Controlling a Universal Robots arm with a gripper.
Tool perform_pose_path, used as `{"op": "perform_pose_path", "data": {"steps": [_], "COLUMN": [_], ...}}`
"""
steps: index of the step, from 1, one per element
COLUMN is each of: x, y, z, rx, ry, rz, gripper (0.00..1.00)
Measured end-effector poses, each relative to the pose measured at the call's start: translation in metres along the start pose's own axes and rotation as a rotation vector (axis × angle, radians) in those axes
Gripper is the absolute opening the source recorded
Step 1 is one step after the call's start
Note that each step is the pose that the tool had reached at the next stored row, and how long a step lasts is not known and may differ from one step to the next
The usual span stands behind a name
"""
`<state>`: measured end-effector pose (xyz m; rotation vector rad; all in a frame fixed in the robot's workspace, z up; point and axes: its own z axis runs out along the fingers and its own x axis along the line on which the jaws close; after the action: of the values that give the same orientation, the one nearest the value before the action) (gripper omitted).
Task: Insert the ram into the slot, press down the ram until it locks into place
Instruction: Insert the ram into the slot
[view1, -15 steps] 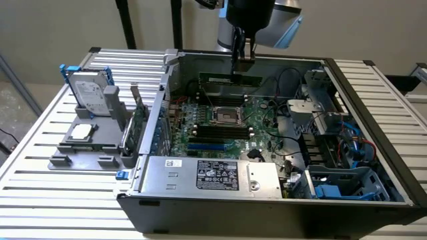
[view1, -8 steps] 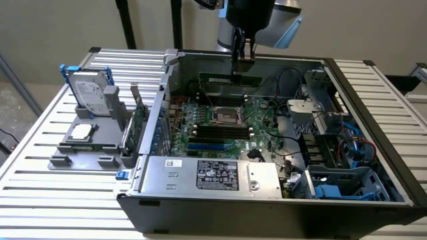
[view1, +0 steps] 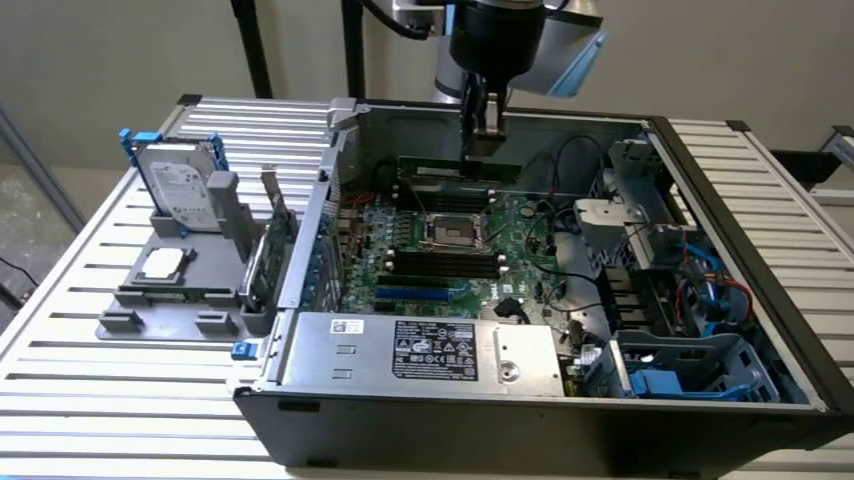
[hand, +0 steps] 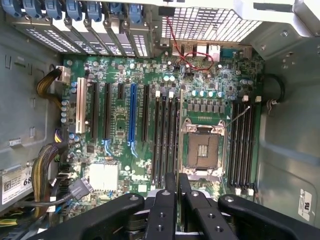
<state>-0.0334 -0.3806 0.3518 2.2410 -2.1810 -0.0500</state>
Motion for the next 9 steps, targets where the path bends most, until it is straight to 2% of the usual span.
{"op": "perform_pose_path", "data": {"steps": [9], "x": [0.0], "y": [-0.0006], "z": [0.0163], "rx": [0.0], "ry": [0.0027], "rz": [-0.002], "gripper": [0.14]}}
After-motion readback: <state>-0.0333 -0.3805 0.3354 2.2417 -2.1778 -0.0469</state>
